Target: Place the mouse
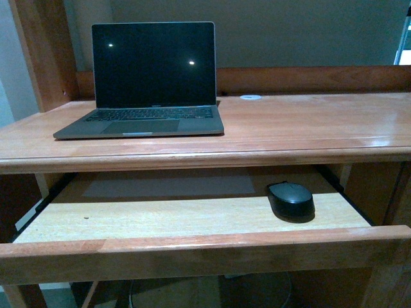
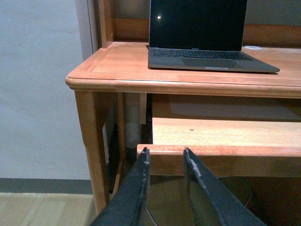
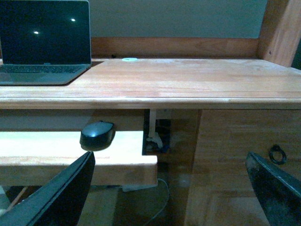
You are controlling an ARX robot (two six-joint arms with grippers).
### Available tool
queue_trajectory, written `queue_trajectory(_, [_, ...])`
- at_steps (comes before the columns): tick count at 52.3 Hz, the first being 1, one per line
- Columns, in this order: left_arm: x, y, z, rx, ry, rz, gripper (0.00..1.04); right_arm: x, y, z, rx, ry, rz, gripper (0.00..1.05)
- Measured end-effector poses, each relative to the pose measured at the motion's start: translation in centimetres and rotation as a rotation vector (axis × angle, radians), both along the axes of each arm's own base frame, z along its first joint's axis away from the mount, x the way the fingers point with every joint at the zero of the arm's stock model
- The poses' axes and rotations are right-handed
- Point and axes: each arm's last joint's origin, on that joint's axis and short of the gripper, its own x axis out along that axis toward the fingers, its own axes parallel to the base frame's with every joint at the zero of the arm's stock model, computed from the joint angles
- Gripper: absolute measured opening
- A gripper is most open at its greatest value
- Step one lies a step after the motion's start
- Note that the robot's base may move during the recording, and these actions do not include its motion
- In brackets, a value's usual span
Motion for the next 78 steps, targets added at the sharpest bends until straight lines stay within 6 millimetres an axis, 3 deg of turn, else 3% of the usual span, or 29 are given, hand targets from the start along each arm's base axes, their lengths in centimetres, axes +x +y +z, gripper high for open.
queue_trajectory(7, [0.0,0.0,0.0,0.000,0.000,0.000,0.51,2.6,0.7,0.9,0.044,0.063,0.057,0.98])
queue_trajectory(13, [0.0,0.0,0.0,0.001,-0.001,0.000,0.76,7.3,2.2,2.6,0.090,0.117,0.080,0.98])
queue_trajectory(16, [0.0,0.0,0.0,0.001,0.000,0.000,0.89,9.3,3.8,2.1,0.083,0.197,0.130,0.98])
queue_trajectory(20, [0.0,0.0,0.0,0.001,0.000,0.000,0.99,10.8,4.8,1.4,0.075,0.268,0.159,0.98])
queue_trajectory(26, [0.0,0.0,0.0,0.001,0.000,0.000,0.98,13.9,5.9,0.7,0.072,0.341,0.185,0.98])
queue_trajectory(39, [0.0,0.0,0.0,0.001,0.000,0.000,0.98,14.0,5.9,0.7,0.077,0.341,0.195,0.98])
queue_trajectory(47, [0.0,0.0,0.0,0.001,0.000,0.000,0.98,15.9,6.7,0.4,0.084,0.375,0.154,0.98])
queue_trajectory(61, [0.0,0.0,0.0,0.001,0.000,0.000,0.98,18.2,10.0,0.5,0.123,0.435,0.124,0.98])
queue_trajectory(67, [0.0,0.0,0.0,0.001,0.000,0.000,0.98,19.6,12.0,-0.5,0.128,0.484,0.099,0.98])
queue_trajectory(78, [0.0,0.0,0.0,0.001,0.000,0.000,0.98,21.8,13.3,-1.0,0.157,0.496,0.044,0.98])
